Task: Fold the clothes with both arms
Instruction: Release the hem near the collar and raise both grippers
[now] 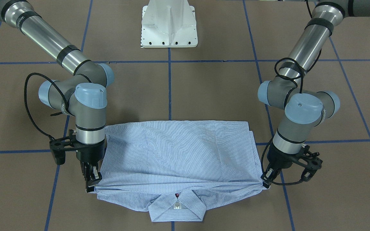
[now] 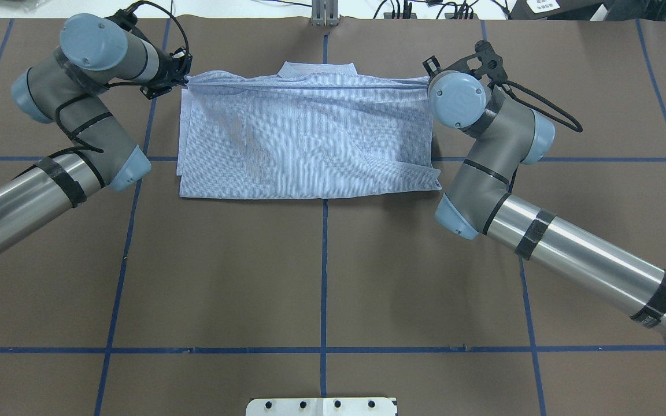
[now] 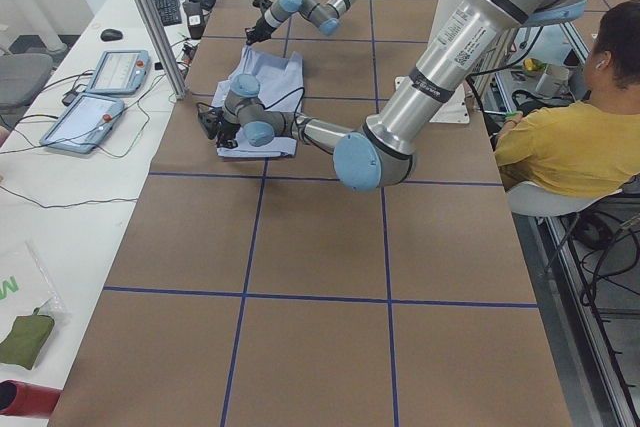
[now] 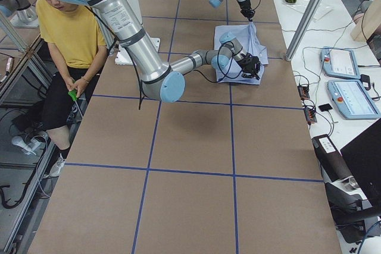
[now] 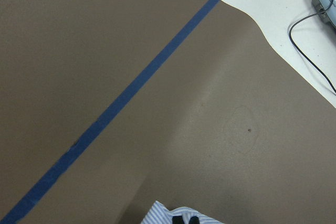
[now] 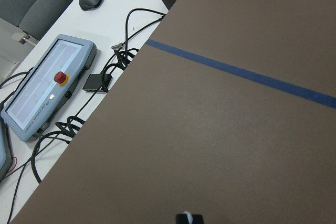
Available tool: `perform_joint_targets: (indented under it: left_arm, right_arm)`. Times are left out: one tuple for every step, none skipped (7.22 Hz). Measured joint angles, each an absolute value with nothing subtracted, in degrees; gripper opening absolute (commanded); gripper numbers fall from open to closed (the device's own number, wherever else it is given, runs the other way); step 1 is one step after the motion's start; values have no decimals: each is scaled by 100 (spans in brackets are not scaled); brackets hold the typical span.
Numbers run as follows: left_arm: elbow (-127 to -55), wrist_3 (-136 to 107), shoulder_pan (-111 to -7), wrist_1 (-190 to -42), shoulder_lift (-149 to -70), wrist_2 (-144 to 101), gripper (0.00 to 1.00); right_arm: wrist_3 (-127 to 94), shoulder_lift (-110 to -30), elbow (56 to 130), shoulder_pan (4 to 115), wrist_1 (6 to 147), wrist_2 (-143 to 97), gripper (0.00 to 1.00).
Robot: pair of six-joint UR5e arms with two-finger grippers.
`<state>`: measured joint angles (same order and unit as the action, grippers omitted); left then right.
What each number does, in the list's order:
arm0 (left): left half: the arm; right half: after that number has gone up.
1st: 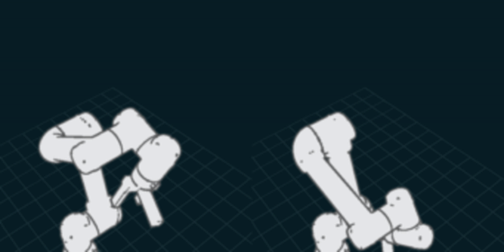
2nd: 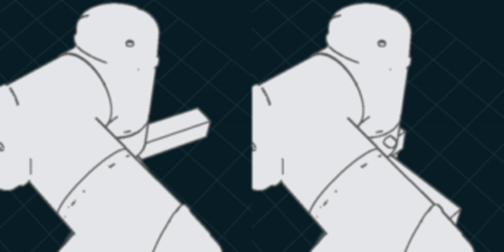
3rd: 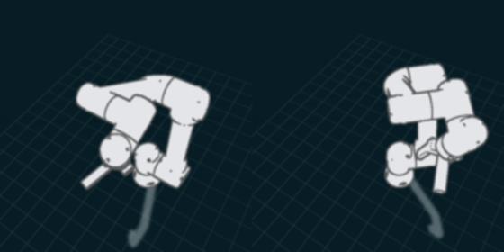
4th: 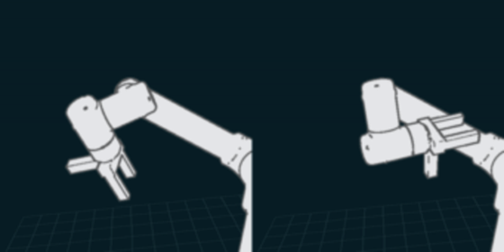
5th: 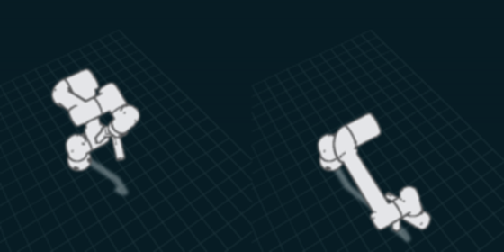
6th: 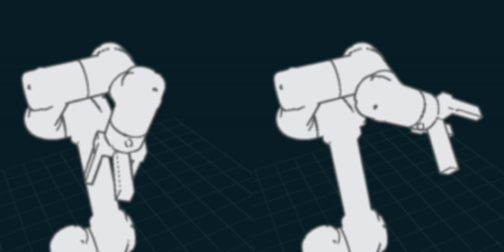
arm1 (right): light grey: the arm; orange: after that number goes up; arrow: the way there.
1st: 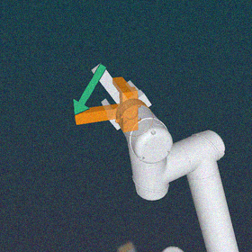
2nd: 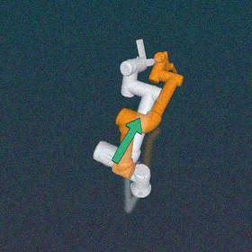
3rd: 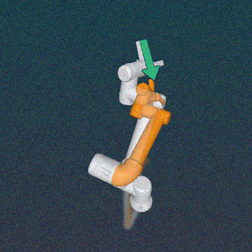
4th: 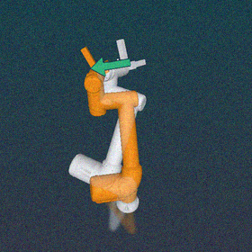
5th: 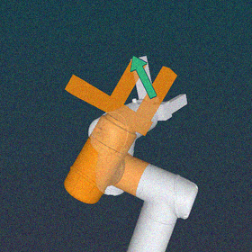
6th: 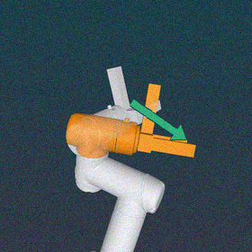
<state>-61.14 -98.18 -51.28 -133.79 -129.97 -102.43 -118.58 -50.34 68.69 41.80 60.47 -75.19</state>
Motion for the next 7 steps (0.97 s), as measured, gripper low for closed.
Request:
perform_joint_targets:
  left_arm:
    - [-6103, -9810, -5132, -13380, -12981, -10234, 25]
    - [-6109, -9767, -5127, -13379, -12989, -10232, 29]
    - [-6109, -9704, -5128, -13378, -12992, -10229, 29]
    - [-6114, -9670, -5137, -13379, -12992, -10227, 29]
    - [-6129, -9655, -5166, -13404, -12991, -10231, 29]
    - [-6170, -9647, -5226, -13452, -12991, -10248, 29]
    - [-6259, -9641, -5291, -13478, -12984, -10275, 29]
  right_arm:
    - [-11842, -5035, 6822, 4194, 6047, -7521, 0]
    - [-11834, -5015, 6810, 4185, 6047, -7523, 3]
    - [-11834, -4997, 6806, 4185, 6047, -7523, 19]
    - [-11838, -4961, 6804, 4184, 6047, -7523, 39]
    - [-11844, -4911, 6803, 4184, 6047, -7523, 53]
    - [-11851, -4872, 6818, 4185, 6045, -7525, 59]
    - [-11859, -4842, 6910, 4199, 6041, -7591, 99]
